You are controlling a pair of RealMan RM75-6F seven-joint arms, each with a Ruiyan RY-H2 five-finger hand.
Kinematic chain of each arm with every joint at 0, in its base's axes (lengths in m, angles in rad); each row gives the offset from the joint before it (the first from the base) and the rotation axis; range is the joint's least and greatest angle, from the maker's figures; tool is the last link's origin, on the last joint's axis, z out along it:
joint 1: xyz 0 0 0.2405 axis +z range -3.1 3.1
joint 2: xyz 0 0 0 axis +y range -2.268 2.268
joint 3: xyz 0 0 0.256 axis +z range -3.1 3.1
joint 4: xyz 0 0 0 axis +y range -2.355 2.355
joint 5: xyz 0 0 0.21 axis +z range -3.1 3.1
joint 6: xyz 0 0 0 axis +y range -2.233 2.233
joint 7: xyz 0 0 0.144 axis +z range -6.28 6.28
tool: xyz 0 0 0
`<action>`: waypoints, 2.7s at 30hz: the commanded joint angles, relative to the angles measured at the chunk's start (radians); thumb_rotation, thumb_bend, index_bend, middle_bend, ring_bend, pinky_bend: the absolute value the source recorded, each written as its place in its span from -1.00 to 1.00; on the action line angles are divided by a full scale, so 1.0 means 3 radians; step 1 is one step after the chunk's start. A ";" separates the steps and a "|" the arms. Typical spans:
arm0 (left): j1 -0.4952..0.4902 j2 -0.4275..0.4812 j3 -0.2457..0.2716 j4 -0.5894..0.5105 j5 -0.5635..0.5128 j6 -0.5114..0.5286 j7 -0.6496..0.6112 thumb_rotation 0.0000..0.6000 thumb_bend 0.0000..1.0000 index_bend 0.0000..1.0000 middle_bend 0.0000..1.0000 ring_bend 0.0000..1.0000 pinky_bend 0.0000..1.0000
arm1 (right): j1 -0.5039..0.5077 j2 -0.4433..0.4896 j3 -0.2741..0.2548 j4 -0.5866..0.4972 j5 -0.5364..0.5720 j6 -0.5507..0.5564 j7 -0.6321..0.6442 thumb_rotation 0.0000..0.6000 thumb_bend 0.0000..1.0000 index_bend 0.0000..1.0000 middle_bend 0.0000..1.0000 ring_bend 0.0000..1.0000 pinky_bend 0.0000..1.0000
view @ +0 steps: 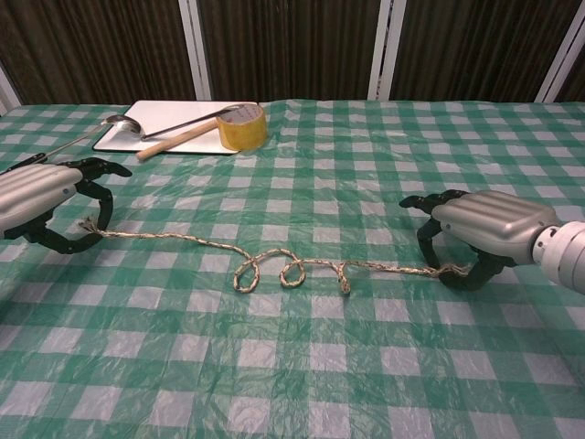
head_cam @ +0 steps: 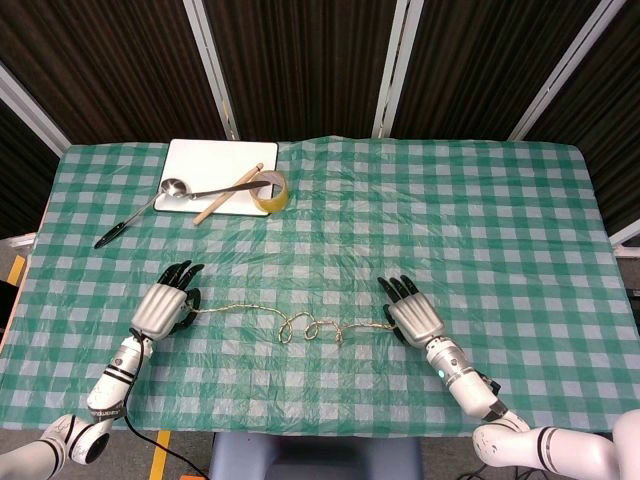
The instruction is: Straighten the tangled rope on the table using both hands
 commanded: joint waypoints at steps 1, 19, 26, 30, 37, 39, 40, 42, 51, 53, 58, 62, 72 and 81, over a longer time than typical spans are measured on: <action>0.0002 -0.0008 0.0001 0.0019 0.0009 0.0015 -0.0023 1.00 -0.16 0.30 -0.84 -1.00 -0.77 | 0.0014 -0.0002 -0.0008 0.0009 0.0010 0.0007 -0.0009 1.00 -0.18 0.42 -0.86 -1.00 -1.00; 0.0060 0.0129 -0.0051 0.0132 -0.0079 0.0041 -0.0091 1.00 -0.15 0.30 -0.85 -1.00 -0.77 | -0.0065 0.0427 0.0084 -0.0118 0.0030 0.0177 0.0389 1.00 0.02 0.61 -0.71 -1.00 -1.00; 0.0121 0.0229 -0.0095 0.0214 -0.0156 0.0068 -0.0160 1.00 -0.15 0.30 -0.85 -1.00 -0.77 | -0.0157 0.0665 0.0122 -0.0047 0.0035 0.0243 0.0687 1.00 0.03 0.63 -0.71 -1.00 -1.00; 0.0139 0.0239 -0.0096 0.0258 -0.0171 0.0069 -0.0170 1.00 -0.15 0.30 -0.85 -1.00 -0.77 | -0.0174 0.0701 0.0125 -0.0004 0.0041 0.0245 0.0740 1.00 0.03 0.64 -0.70 -1.00 -1.00; 0.0267 0.0208 -0.0063 0.0505 -0.0249 0.0026 -0.0355 1.00 -0.15 0.29 -0.85 -1.00 -0.77 | -0.0290 0.0764 0.0108 0.0338 0.0127 0.0222 0.0996 1.00 0.03 0.64 -0.69 -1.00 -1.00; 0.0278 0.0184 -0.0069 0.0568 -0.0262 0.0011 -0.0412 1.00 -0.15 0.29 -0.85 -1.00 -0.77 | -0.0304 0.0742 0.0104 0.0447 0.0139 0.0194 0.1055 1.00 0.03 0.65 -0.69 -1.00 -1.00; 0.0281 0.0173 -0.0069 0.0595 -0.0266 -0.0003 -0.0434 1.00 -0.15 0.29 -0.85 -1.00 -0.77 | -0.0311 0.0733 0.0105 0.0488 0.0147 0.0183 0.1087 1.00 0.03 0.65 -0.69 -1.00 -1.00; 0.0283 0.0150 -0.0060 0.0655 -0.0266 -0.0039 -0.0475 1.00 -0.15 0.30 -0.85 -1.00 -0.77 | -0.0326 0.0720 0.0104 0.0568 0.0152 0.0158 0.1154 1.00 0.03 0.65 -0.68 -1.00 -1.00; 0.0263 0.0052 -0.0037 0.0825 -0.0230 -0.0112 -0.0570 1.00 -0.15 0.30 -0.85 -1.00 -0.77 | -0.0365 0.0657 0.0075 0.0780 0.0099 0.0107 0.1280 1.00 0.03 0.66 -0.68 -1.00 -1.00; 0.0257 0.0036 -0.0038 0.0855 -0.0227 -0.0122 -0.0569 1.00 -0.15 0.30 -0.85 -1.00 -0.77 | -0.0369 0.0640 0.0075 0.0813 0.0095 0.0102 0.1291 1.00 0.03 0.66 -0.68 -1.00 -1.00; 0.0239 -0.0007 -0.0036 0.0926 -0.0230 -0.0192 -0.0582 1.00 -0.15 0.30 -0.85 -1.00 -0.77 | -0.0371 0.0567 0.0068 0.0946 0.0111 0.0035 0.1303 1.00 0.03 0.66 -0.68 -1.00 -1.00; 0.0226 -0.0047 -0.0029 0.0990 -0.0232 -0.0250 -0.0567 1.00 -0.15 0.30 -0.85 -1.00 -0.77 | -0.0367 0.0509 0.0070 0.1036 0.0113 -0.0002 0.1313 1.00 0.03 0.66 -0.68 -1.00 -1.00; 0.0190 -0.0137 -0.0025 0.1138 -0.0240 -0.0366 -0.0474 1.00 -0.15 0.30 -0.85 -1.00 -0.77 | -0.0375 0.0451 0.0085 0.1160 0.0116 -0.0060 0.1346 1.00 0.03 0.66 -0.68 -1.00 -1.00; 0.0168 -0.0170 -0.0023 0.1177 -0.0230 -0.0403 -0.0458 1.00 -0.15 0.30 -0.85 -1.00 -0.77 | -0.0384 0.0419 0.0086 0.1238 0.0095 -0.0095 0.1370 1.00 0.03 0.66 -0.68 -1.00 -1.00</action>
